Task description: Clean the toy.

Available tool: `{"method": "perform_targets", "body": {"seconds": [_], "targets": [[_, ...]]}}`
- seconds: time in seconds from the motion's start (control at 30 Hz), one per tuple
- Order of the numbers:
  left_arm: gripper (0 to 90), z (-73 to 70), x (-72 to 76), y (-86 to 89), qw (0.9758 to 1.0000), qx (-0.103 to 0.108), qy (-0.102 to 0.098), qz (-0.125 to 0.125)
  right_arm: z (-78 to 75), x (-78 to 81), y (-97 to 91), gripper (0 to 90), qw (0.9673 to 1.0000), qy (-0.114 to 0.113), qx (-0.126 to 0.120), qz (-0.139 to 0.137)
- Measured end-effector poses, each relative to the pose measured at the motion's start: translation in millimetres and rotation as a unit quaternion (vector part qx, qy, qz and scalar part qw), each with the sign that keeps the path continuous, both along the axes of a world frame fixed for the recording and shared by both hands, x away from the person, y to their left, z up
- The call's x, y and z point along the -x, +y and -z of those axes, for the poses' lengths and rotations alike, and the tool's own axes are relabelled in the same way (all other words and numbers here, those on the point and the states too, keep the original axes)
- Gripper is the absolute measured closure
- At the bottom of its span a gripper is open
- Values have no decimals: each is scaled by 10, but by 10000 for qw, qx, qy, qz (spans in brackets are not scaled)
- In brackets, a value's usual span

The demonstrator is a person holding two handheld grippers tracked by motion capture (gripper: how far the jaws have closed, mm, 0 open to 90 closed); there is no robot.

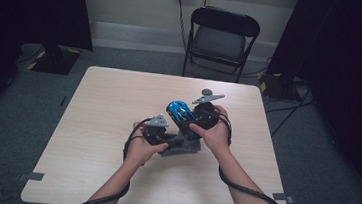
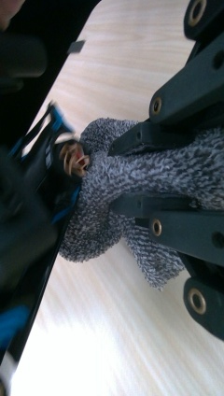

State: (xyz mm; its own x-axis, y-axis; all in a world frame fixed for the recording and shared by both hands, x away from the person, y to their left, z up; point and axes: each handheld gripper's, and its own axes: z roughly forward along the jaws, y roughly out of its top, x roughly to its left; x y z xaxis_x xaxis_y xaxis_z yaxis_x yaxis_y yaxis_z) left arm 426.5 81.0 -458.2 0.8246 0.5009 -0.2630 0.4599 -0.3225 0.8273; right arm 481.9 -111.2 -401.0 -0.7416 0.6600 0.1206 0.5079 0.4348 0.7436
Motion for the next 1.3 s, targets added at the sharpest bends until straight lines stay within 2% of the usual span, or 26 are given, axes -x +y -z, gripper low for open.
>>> {"method": "perform_targets", "body": {"seconds": [0.13, 0.23, 0.37, 0.47, 0.5, 0.6, 0.67, 0.77, 0.87, 1.07, 1.3], "targets": [[741, 31, 30, -73, 9998, 74, 55, 174, -18, -18, -14, 284, 10000, -17, -62, 35], [741, 57, 61, -114, 9995, 38, 114, 284, -38, -31, -46, 284, 9999, -2, -134, 70], [741, 65, 62, -82, 9996, -22, 100, 252, -63, -35, -115, 284, 9998, -12, -170, 104], [741, 55, 37, -20, 9998, -35, 72, 155, -79, -26, -170, 284, 9997, -24, -225, 100], [741, 41, -3, 70, 10000, -42, 47, -27, -83, -19, -190, 284, 9997, -23, -206, 89], [740, 15, -71, 228, 9993, 14, 4, -370, -80, 6, -230, 284, 9997, -29, -209, 76], [740, 5, -86, 263, 9990, 24, 16, -445, -77, 17, -245, 284, 9997, -41, -211, 62], [740, -50, -164, 426, 9971, 91, -48, -758, -57, 51, -279, 284, 9998, -28, -207, 32], [739, -96, -207, 509, 9956, 115, -115, -926, -26, 77, -288, 284, 9998, -20, -189, 0], [736, -133, -255, 593, 9934, 101, -218, -1119, 30, 127, -298, 284, 9998, -13, -190, -60], [736, -170, -272, 607, 9913, 211, -321, -1256, 72, 179, -269, 284, 9998, -21, -111, -155]]}}
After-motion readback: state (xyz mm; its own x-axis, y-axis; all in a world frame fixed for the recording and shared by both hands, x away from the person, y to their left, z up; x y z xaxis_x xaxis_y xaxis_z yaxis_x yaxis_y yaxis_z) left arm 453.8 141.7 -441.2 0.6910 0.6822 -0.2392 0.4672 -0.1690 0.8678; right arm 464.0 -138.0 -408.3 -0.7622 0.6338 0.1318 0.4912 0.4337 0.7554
